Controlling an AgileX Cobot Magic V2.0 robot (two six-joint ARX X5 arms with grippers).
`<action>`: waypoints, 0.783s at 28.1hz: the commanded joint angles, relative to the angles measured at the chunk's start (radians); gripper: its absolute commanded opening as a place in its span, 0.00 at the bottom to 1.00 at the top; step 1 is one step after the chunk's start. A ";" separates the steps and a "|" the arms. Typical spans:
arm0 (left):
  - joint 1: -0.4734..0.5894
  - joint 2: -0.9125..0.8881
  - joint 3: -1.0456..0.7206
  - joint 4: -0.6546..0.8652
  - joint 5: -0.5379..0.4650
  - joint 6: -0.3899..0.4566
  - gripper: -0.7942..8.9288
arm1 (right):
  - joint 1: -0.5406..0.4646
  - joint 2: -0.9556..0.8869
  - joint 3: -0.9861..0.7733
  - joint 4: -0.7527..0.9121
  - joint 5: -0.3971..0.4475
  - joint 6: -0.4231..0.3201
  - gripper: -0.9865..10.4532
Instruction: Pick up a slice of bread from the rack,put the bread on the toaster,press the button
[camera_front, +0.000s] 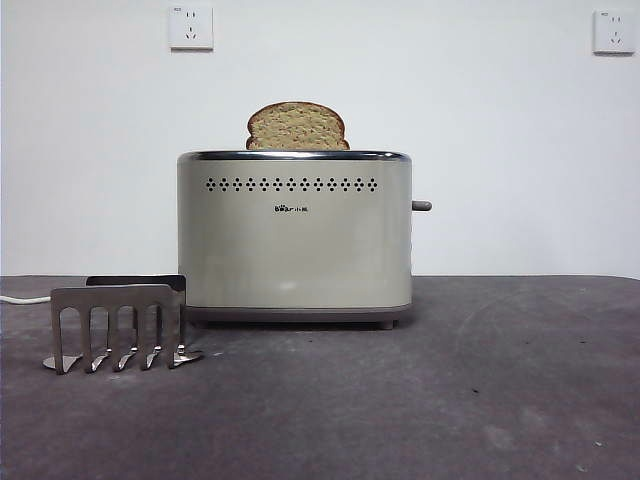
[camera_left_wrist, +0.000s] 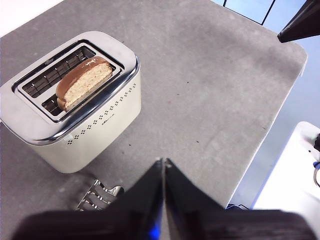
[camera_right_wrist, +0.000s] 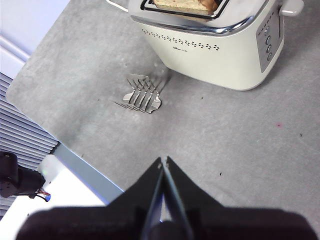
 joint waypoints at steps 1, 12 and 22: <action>-0.002 0.001 0.002 -0.006 0.000 -0.005 0.08 | 0.001 0.000 -0.008 0.005 0.002 -0.015 0.09; -0.001 0.001 0.002 -0.005 -0.001 -0.005 0.08 | 0.000 0.000 -0.008 0.006 0.006 -0.015 0.09; 0.072 -0.054 -0.002 0.098 -0.130 0.000 0.08 | 0.000 0.000 -0.008 0.006 0.006 -0.015 0.09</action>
